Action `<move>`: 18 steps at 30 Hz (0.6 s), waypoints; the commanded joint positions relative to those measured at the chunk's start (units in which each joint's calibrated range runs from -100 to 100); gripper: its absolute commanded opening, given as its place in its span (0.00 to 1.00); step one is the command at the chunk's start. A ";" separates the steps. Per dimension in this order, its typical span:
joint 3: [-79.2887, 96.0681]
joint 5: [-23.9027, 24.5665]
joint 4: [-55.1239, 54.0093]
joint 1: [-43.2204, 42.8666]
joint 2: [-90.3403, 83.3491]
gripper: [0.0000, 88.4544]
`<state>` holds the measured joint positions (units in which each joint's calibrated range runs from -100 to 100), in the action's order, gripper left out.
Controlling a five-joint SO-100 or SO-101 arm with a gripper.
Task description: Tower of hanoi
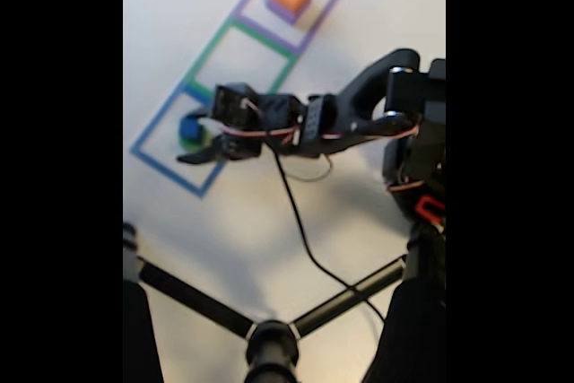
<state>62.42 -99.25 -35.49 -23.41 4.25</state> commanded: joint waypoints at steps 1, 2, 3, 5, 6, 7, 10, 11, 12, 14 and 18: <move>-1.23 -0.75 1.94 1.04 -7.37 0.31; -1.41 -0.75 2.83 1.11 -8.73 0.32; -1.68 -0.75 3.88 1.11 -9.93 0.32; -2.59 -0.75 6.71 1.11 -12.98 0.32; -3.32 -0.75 9.30 1.11 -15.14 0.32; -4.22 -0.75 12.38 1.11 -17.39 0.32; -8.31 -0.75 27.76 1.87 -26.44 0.28; -10.04 -0.75 34.07 2.33 -29.65 0.25; -11.95 -0.75 41.19 2.87 -33.17 0.22; -15.31 -0.75 53.01 4.39 -39.18 0.15; -24.40 -0.75 73.73 9.50 -46.23 0.00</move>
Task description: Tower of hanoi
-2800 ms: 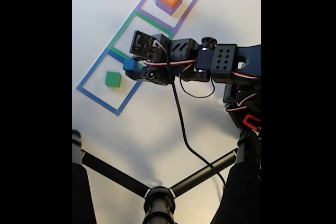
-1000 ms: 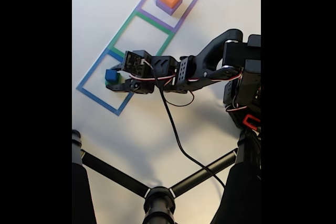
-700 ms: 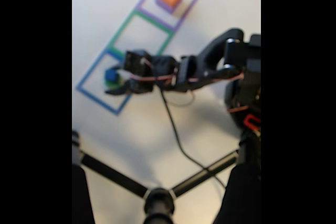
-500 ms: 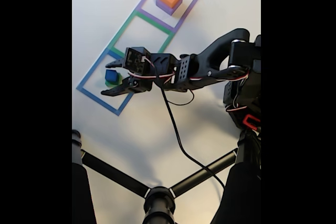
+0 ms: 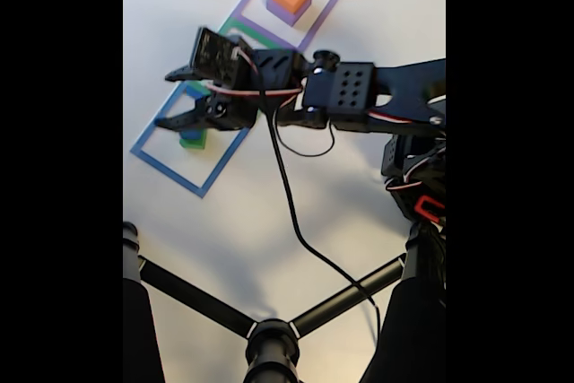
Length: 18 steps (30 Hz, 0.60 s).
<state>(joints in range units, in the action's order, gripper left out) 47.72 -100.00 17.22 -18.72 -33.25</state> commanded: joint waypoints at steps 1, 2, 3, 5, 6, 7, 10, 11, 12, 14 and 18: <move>-13.60 0.00 26.77 6.64 -9.22 0.00; -17.05 0.00 31.70 8.39 -9.46 0.00; -19.96 0.00 35.59 10.45 -10.02 0.00; -25.69 0.00 43.20 14.72 -10.34 0.00; -28.32 0.00 46.27 16.85 -10.18 0.00; -30.96 0.00 49.27 19.29 -10.18 0.00; -38.41 0.00 57.36 26.00 -9.54 0.00; -41.13 0.00 60.19 28.29 -9.22 0.00; -43.31 0.00 62.14 30.20 -8.98 0.00; -48.22 0.00 66.83 34.16 -8.18 0.00; -56.22 0.00 74.60 40.95 -6.41 0.00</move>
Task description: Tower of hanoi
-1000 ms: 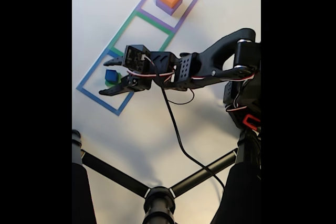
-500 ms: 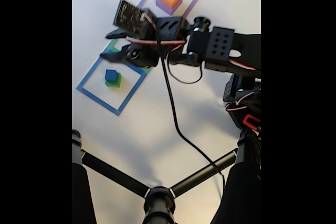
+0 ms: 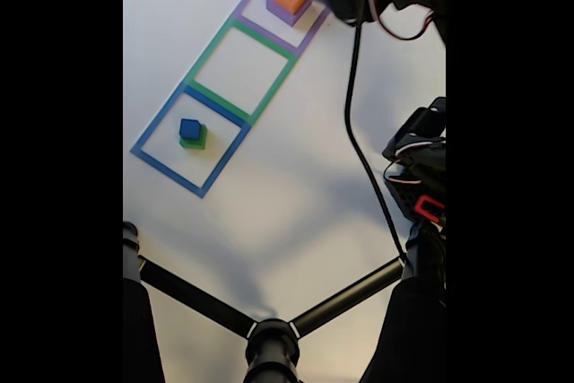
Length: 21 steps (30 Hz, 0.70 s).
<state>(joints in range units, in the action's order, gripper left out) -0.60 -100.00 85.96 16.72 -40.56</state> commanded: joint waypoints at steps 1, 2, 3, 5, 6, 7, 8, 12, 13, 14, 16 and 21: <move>-8.35 0.00 6.43 6.57 0.90 0.00; -8.53 0.00 6.91 7.64 0.74 0.00; -8.80 0.00 7.32 8.40 0.50 0.00; -10.26 0.00 8.69 9.77 0.42 0.00; -11.35 0.00 9.75 10.31 0.50 0.00; -12.44 0.00 10.96 10.84 0.66 0.00; -13.98 0.00 12.34 11.53 1.14 0.00; -17.25 0.00 13.87 12.97 2.02 0.00; -17.25 0.00 13.87 13.36 2.02 0.00; -17.16 0.00 13.87 13.81 2.02 0.00; -16.71 0.00 13.87 14.88 1.86 0.00; -12.71 0.00 12.90 18.69 0.74 0.08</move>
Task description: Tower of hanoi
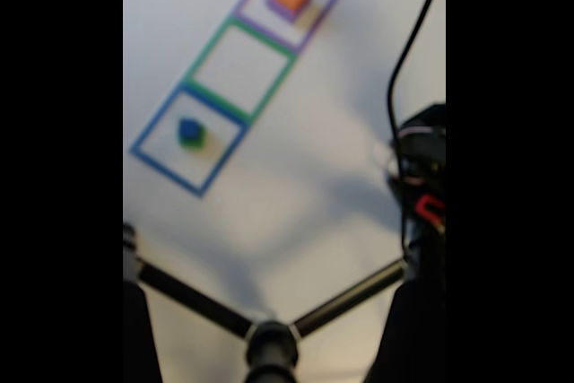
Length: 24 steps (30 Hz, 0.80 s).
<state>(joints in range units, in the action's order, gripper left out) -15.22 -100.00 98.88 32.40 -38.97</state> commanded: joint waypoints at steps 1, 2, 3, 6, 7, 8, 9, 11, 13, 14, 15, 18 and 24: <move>3.72 0.00 -0.50 3.93 -1.42 0.15; 6.81 0.00 -2.28 5.00 -2.70 0.19; 10.27 0.00 -4.63 5.76 -4.06 0.18; 23.17 0.00 -14.10 7.97 -9.35 0.18; 26.99 0.00 -16.85 8.66 -10.71 0.18; 30.89 0.00 -20.17 9.19 -11.92 0.20; 33.80 0.00 -22.52 9.73 -12.64 0.22; 39.44 0.00 -27.05 10.95 -13.92 0.28; 44.71 0.00 -31.50 11.86 -15.20 0.32; 47.70 0.00 -34.42 12.32 -16.24 0.34; 49.70 0.00 -36.28 12.47 -16.88 0.37; 55.61 0.00 -41.70 13.23 -18.41 0.42; 72.97 0.00 -61.37 13.39 -19.45 0.53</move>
<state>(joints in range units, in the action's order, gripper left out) 48.93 -100.00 51.36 45.78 -56.79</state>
